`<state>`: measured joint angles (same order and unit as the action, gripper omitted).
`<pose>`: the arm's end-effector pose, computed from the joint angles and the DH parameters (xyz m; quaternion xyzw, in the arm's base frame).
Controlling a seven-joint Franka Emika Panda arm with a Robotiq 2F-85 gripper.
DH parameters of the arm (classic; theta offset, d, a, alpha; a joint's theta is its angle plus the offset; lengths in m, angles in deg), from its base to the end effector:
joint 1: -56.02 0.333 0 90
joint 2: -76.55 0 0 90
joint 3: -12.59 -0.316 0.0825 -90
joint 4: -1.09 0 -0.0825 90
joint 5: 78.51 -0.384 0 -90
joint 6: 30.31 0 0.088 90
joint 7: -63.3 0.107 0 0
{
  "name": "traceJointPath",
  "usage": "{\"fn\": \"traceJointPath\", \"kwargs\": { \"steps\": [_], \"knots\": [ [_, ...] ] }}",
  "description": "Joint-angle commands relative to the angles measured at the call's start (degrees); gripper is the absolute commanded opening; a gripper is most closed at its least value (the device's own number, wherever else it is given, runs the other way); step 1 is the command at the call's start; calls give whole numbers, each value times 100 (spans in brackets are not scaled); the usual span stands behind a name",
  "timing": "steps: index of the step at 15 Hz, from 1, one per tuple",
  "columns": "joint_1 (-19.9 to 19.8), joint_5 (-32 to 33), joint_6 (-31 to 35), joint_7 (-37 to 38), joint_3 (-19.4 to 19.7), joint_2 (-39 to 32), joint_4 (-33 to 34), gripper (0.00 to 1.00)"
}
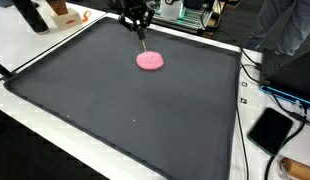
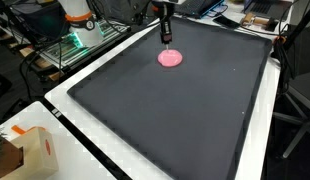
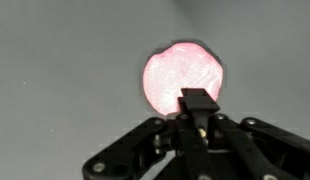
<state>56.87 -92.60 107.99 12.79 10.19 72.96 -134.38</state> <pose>0.5019 0.0299 0.2992 -0.9268 -0.3665 -0.0269 0.0781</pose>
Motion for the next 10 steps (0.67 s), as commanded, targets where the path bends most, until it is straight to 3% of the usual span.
{"fn": "traceJointPath", "kwargs": {
  "steps": [1,10],
  "knots": [
    [-100,-373,212,-393,-19,-152,-87,3],
    [-204,-560,363,-580,-103,-487,-41,3]
  ]
}}
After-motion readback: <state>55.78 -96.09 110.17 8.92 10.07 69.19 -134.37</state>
